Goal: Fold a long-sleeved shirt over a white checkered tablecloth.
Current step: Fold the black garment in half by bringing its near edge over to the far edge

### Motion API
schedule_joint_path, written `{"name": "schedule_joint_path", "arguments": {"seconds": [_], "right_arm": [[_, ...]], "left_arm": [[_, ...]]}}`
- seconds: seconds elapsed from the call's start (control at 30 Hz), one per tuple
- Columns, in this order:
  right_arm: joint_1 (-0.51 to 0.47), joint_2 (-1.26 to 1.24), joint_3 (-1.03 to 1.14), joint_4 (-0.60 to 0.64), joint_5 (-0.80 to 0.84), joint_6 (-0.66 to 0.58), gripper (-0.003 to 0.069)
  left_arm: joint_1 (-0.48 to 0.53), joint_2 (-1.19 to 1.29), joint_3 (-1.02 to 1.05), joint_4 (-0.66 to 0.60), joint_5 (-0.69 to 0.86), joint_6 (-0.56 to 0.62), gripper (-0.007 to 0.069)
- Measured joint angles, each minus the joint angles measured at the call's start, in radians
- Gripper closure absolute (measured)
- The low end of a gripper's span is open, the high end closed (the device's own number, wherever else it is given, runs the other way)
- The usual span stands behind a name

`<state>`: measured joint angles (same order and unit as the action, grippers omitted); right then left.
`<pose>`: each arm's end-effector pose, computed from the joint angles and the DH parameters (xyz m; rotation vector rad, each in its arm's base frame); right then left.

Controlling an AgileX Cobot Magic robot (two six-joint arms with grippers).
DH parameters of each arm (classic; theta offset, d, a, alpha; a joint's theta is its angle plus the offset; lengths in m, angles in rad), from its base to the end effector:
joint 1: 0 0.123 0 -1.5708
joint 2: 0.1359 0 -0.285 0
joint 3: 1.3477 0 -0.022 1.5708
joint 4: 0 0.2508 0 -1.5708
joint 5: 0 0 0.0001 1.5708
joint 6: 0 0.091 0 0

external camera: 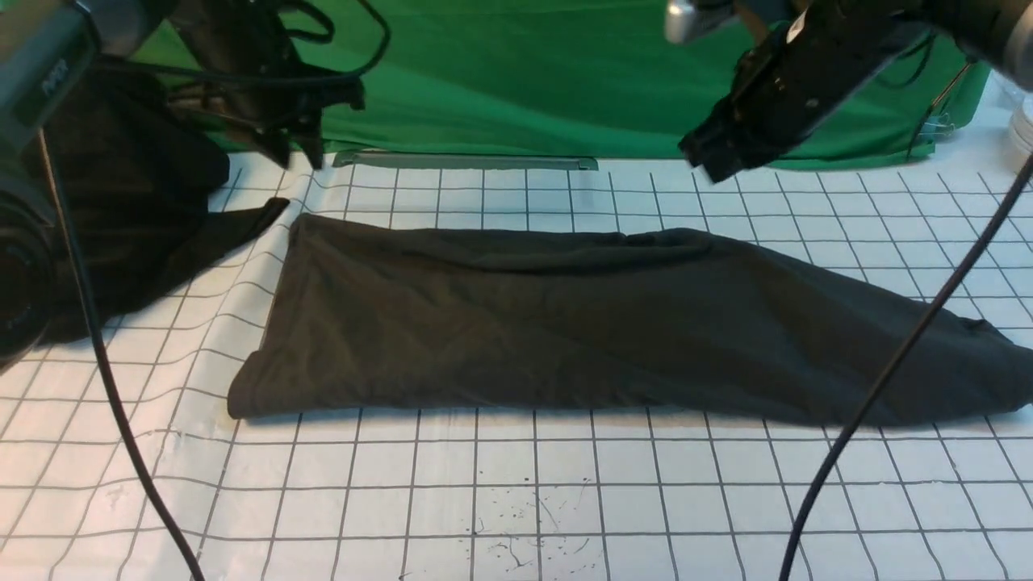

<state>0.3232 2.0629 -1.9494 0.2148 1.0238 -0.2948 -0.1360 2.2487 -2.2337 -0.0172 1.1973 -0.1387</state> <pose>0.4347 0.1631 0.2918 -0.7152 2.5112 0.2891 0.4901 -0.0685 0.2766 -0.0072 2.7004 -0.1071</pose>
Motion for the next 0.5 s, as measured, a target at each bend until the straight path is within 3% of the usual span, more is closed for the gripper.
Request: {"name": "schedule_joint_path", "arguments": {"seconds": [0.03,0.13,0.33,0.5], "right_arm": [[0.0,0.038,0.0,0.091,0.015,-0.041,0.0652],[0.0,0.11,0.0,0.188,0.022,-0.071,0.0659],[0.0,0.231,0.0,0.253,-0.035,-0.087,0.0662],[0.0,0.286,0.0,0.261,-0.228,-0.089,0.0662]], "left_arm": [[-0.025,0.0,0.03,-0.024,0.006,0.042,0.0564],[-0.065,0.002,0.102,-0.035,0.013,0.073,0.0615],[-0.088,0.008,0.183,-0.05,-0.028,0.08,0.0624],[-0.088,0.01,0.186,-0.056,-0.062,0.08,0.0624]]}}
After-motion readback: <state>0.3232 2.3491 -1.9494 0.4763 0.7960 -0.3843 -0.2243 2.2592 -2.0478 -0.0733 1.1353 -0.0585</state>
